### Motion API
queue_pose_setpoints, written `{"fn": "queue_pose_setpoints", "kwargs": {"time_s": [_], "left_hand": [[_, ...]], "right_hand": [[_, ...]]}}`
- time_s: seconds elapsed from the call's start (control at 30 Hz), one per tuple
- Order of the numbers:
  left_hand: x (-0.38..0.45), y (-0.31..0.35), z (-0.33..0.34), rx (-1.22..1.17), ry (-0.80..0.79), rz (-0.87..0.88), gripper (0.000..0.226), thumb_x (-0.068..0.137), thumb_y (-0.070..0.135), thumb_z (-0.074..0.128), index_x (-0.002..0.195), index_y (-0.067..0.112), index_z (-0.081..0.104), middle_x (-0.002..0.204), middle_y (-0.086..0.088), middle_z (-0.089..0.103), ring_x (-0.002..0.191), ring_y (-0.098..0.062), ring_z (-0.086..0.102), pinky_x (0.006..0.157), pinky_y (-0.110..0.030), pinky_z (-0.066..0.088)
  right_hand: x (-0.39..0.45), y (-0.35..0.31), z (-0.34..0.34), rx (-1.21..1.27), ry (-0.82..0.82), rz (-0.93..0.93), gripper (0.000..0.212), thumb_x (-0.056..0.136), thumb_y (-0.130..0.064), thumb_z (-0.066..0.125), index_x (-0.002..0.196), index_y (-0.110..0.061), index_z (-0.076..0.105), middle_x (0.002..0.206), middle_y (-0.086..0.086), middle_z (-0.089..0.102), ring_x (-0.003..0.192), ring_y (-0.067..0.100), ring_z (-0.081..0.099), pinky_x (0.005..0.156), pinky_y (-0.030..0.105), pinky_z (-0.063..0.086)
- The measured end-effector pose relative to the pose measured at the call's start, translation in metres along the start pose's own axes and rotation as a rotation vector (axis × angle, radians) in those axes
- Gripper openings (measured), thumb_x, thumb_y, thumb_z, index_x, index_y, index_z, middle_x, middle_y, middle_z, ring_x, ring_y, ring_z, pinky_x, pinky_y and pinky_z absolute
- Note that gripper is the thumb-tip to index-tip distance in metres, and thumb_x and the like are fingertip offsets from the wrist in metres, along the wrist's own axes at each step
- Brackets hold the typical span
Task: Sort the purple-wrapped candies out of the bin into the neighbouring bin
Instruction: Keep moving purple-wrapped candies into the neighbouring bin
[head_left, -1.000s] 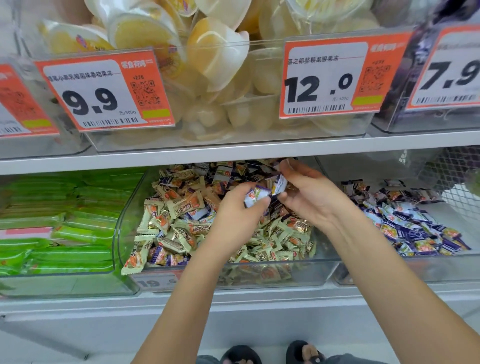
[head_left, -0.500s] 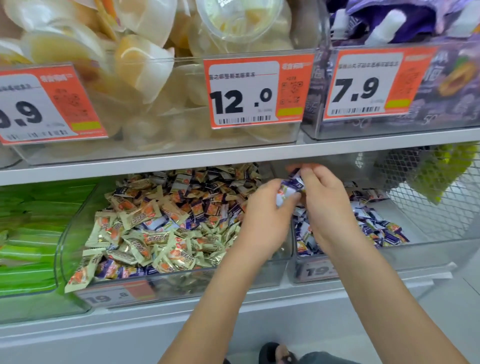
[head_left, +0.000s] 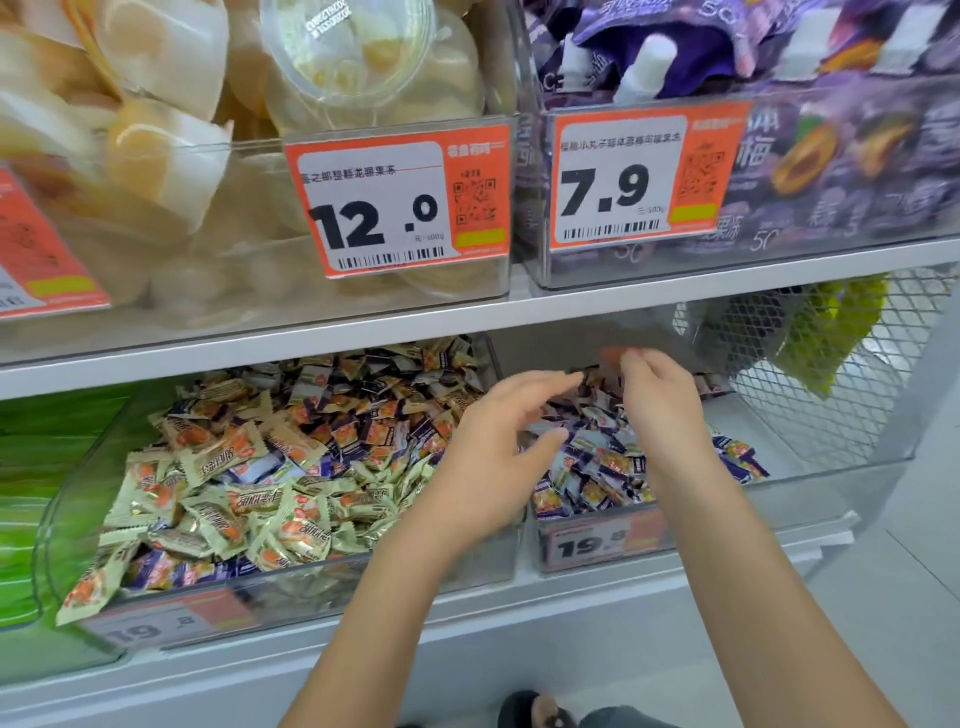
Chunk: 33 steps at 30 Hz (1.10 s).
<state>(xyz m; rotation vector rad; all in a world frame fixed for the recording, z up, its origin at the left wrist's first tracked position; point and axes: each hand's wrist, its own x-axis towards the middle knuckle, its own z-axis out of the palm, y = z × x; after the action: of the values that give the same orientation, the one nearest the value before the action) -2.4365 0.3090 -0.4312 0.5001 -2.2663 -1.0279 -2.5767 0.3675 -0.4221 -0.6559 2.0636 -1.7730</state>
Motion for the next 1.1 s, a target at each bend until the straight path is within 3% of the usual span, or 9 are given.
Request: {"fn": "queue_pose_setpoints", "kwargs": {"time_s": [0.07, 0.13, 0.23, 0.37, 0.5, 0.7, 0.83, 0.97, 1.1], "left_hand": [[-0.005, -0.005, -0.013, 0.026, 0.096, -0.002, 0.035, 0.09, 0.006, 0.058, 0.112, 0.03, 0.066, 0.119, 0.017, 0.057, 0.111, 0.01, 0.05, 0.093, -0.007, 0.04], [-0.011, -0.016, -0.03, 0.047, 0.148, -0.076, 0.031, 0.089, 0.008, 0.059, 0.1, 0.036, 0.068, 0.108, 0.021, 0.061, 0.099, 0.01, 0.056, 0.083, -0.008, 0.045], [-0.017, -0.039, -0.055, 0.192, 0.159, -0.217, 0.034, 0.088, 0.008, 0.061, 0.091, 0.042, 0.065, 0.098, 0.025, 0.061, 0.085, 0.007, 0.06, 0.066, -0.004, 0.045], [-0.002, -0.068, -0.075, 0.282, 0.079, -0.328, 0.042, 0.082, -0.003, 0.059, 0.089, 0.039, 0.063, 0.098, 0.016, 0.061, 0.096, -0.003, 0.058, 0.082, -0.012, 0.046], [0.002, -0.091, -0.065, 0.46, -0.086, -0.358, 0.044, 0.078, 0.016, 0.074, 0.119, 0.026, 0.061, 0.126, 0.009, 0.057, 0.113, -0.01, 0.053, 0.09, -0.017, 0.041], [0.006, -0.107, -0.06, 0.611, -0.172, -0.356, 0.07, 0.075, 0.033, 0.077, 0.136, 0.023, 0.045, 0.139, -0.001, 0.046, 0.124, -0.018, 0.046, 0.097, -0.024, 0.037], [0.009, -0.109, -0.055, 0.648, -0.176, -0.326, 0.061, 0.075, 0.033, 0.077, 0.128, 0.02, 0.049, 0.128, -0.004, 0.049, 0.105, -0.019, 0.052, 0.083, -0.023, 0.04], [0.009, -0.109, -0.056, 0.568, -0.208, -0.335, 0.062, 0.073, 0.035, 0.078, 0.129, 0.022, 0.056, 0.126, -0.005, 0.053, 0.096, -0.018, 0.053, 0.082, -0.022, 0.04], [0.005, -0.106, -0.059, 0.327, -0.165, -0.378, 0.036, 0.067, 0.024, 0.084, 0.097, 0.023, 0.064, 0.104, 0.006, 0.058, 0.083, -0.006, 0.052, 0.065, -0.004, 0.037]], "right_hand": [[-0.005, -0.005, 0.003, 0.022, -0.028, 0.007, 0.027, 0.099, -0.018, 0.037, 0.084, -0.028, 0.058, 0.104, 0.006, 0.063, 0.097, 0.02, 0.056, 0.081, 0.039, 0.048], [-0.008, -0.007, 0.006, 0.051, -0.056, 0.032, 0.029, 0.097, -0.015, 0.039, 0.085, -0.029, 0.061, 0.108, 0.011, 0.064, 0.101, 0.031, 0.057, 0.086, 0.047, 0.047], [-0.007, -0.007, 0.013, 0.041, -0.093, 0.018, 0.029, 0.094, -0.011, 0.041, 0.086, -0.029, 0.062, 0.095, -0.004, 0.067, 0.091, 0.019, 0.063, 0.079, 0.033, 0.05], [-0.006, -0.007, 0.024, 0.012, -0.133, -0.018, 0.029, 0.092, -0.009, 0.043, 0.084, -0.03, 0.062, 0.09, -0.004, 0.065, 0.075, 0.014, 0.056, 0.067, 0.028, 0.047], [-0.001, -0.009, 0.03, -0.02, -0.115, -0.057, 0.028, 0.089, -0.008, 0.045, 0.083, -0.03, 0.062, 0.083, 0.0, 0.065, 0.064, 0.012, 0.052, 0.06, 0.027, 0.043], [0.008, -0.009, 0.039, -0.045, -0.133, -0.035, 0.023, 0.09, -0.009, 0.048, 0.093, -0.023, 0.066, 0.093, 0.001, 0.068, 0.075, 0.016, 0.057, 0.065, 0.025, 0.045], [0.009, -0.009, 0.045, -0.048, -0.142, -0.037, 0.017, 0.091, -0.014, 0.051, 0.095, -0.02, 0.067, 0.093, 0.0, 0.068, 0.085, 0.02, 0.06, 0.067, 0.025, 0.045], [0.007, -0.01, 0.049, -0.069, -0.17, -0.058, 0.015, 0.092, -0.016, 0.051, 0.094, -0.017, 0.066, 0.096, 0.011, 0.069, 0.093, 0.031, 0.063, 0.084, 0.042, 0.05], [0.005, -0.011, 0.049, -0.085, -0.18, -0.086, 0.017, 0.091, -0.014, 0.051, 0.087, -0.023, 0.064, 0.093, 0.006, 0.069, 0.092, 0.029, 0.064, 0.082, 0.043, 0.051]]}}
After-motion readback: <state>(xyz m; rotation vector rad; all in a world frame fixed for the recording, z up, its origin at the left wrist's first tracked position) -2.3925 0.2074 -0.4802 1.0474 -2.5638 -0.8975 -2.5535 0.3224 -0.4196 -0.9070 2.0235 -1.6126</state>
